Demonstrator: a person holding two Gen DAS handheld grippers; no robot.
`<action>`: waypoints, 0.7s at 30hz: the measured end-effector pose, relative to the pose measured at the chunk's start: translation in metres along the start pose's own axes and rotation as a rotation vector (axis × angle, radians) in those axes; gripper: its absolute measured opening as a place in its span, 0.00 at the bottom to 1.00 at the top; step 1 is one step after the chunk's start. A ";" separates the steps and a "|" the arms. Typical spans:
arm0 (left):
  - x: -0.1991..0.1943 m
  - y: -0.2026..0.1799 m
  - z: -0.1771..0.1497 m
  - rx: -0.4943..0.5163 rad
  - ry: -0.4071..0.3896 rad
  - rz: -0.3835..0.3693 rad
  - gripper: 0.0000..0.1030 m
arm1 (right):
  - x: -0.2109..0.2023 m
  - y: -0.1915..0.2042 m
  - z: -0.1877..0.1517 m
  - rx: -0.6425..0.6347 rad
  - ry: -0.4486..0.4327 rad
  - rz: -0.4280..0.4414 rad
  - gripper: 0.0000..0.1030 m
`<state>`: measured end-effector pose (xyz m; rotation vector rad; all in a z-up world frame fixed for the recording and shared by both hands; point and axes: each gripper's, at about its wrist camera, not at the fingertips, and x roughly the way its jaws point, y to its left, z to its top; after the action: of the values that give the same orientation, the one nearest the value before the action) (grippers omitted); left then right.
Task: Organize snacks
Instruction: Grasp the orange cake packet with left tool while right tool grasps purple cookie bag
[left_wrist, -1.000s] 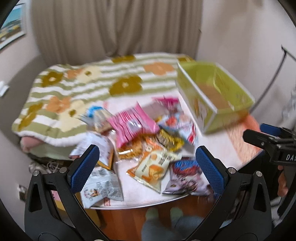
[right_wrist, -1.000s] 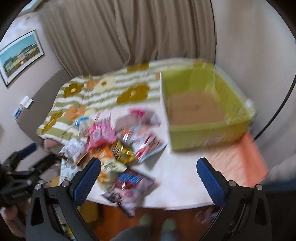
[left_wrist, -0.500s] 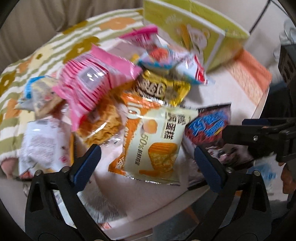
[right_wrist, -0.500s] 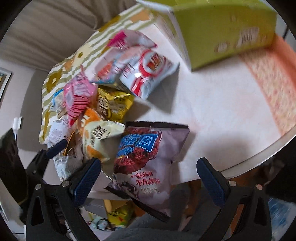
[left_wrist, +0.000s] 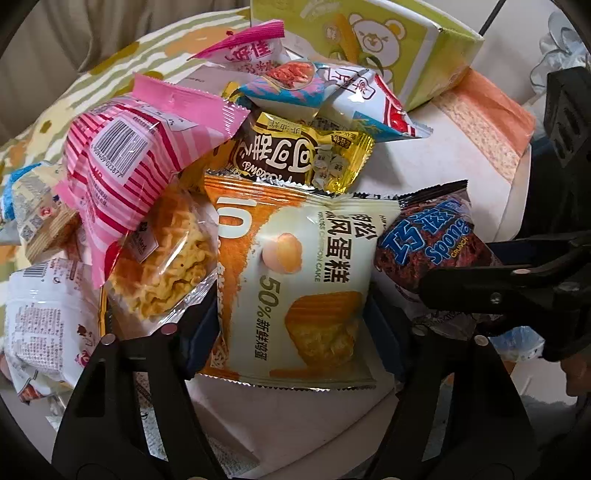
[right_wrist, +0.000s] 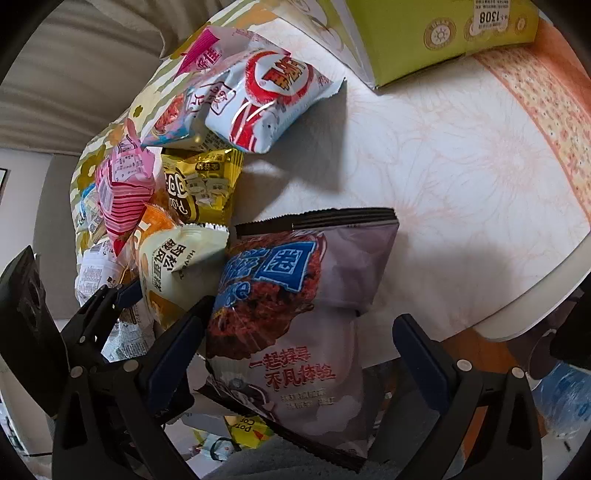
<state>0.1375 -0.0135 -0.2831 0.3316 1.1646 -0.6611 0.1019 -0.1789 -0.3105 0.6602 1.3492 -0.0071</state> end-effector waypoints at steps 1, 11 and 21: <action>0.001 0.002 0.001 0.001 0.001 0.000 0.63 | 0.000 0.000 0.000 0.001 -0.001 0.003 0.99; -0.018 0.005 -0.011 -0.015 -0.006 0.020 0.60 | 0.008 0.001 0.000 -0.003 0.006 0.010 0.97; -0.044 0.014 -0.012 -0.104 -0.035 0.040 0.60 | -0.002 0.010 0.000 -0.058 0.019 -0.002 0.60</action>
<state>0.1275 0.0173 -0.2482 0.2539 1.1515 -0.5678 0.1049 -0.1711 -0.3048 0.6115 1.3636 0.0366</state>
